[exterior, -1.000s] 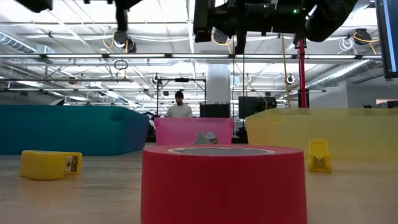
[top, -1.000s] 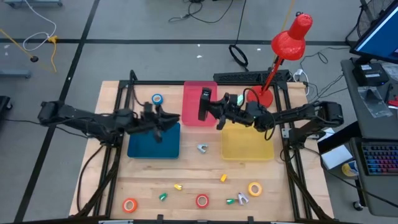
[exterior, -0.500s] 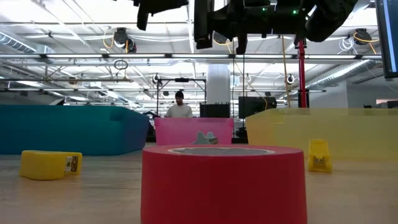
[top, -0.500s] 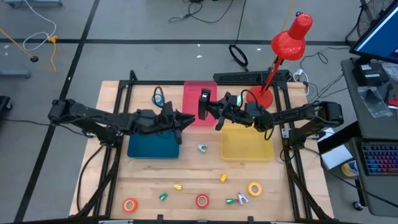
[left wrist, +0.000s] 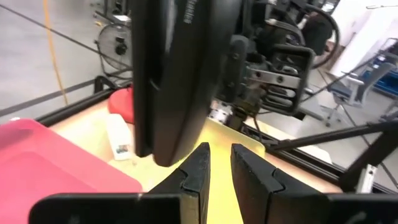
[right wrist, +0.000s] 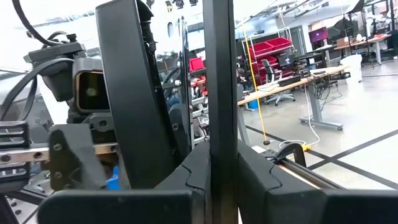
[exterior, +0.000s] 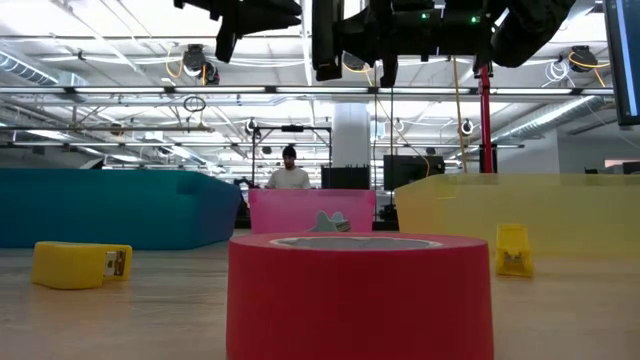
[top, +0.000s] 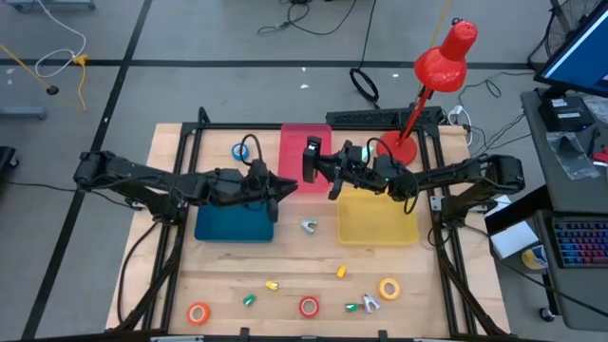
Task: Pick and place Stapler, Stapler remover, tape
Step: Put the black stapler into the blue bin
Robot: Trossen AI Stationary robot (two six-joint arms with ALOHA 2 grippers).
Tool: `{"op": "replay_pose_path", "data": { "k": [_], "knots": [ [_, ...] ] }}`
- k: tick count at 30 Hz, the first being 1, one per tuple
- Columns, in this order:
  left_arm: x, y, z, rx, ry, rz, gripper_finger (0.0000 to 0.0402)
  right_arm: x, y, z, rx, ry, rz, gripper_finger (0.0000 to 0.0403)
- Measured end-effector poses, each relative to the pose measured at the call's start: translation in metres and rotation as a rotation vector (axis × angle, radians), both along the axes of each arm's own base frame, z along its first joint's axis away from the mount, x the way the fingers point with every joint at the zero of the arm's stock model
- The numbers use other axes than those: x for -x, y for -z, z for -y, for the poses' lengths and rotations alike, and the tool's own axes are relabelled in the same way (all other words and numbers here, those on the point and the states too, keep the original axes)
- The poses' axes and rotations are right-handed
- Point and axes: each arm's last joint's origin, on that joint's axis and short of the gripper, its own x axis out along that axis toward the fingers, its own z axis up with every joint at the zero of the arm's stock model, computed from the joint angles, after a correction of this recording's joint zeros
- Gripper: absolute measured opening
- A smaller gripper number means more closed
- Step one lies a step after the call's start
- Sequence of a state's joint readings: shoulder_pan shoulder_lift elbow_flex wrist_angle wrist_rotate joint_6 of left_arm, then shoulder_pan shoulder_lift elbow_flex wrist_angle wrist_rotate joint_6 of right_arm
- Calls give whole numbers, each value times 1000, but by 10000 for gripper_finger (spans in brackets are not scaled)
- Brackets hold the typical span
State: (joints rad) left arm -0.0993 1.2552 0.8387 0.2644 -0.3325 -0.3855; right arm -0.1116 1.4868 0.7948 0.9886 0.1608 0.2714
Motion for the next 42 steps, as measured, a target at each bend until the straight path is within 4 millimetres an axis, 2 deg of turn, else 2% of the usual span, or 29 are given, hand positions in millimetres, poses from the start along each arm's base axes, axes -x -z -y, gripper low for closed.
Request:
{"op": "replay_pose_path", "data": {
  "k": [5,14,19,28,42],
  "knots": [
    [0,0,0,2,0,0,91,0,0,0,0,0,0,35],
    [0,0,0,-59,26,-14,217,0,0,0,-2,0,0,35],
    [-3,2,0,-125,32,-27,255,0,0,0,-23,-5,6,35],
    [-20,12,-2,-177,-52,8,252,-1,4,0,-51,64,-35,35],
    [-19,12,-10,-160,-186,12,246,0,3,-2,-61,148,-22,35]
  ]
}}
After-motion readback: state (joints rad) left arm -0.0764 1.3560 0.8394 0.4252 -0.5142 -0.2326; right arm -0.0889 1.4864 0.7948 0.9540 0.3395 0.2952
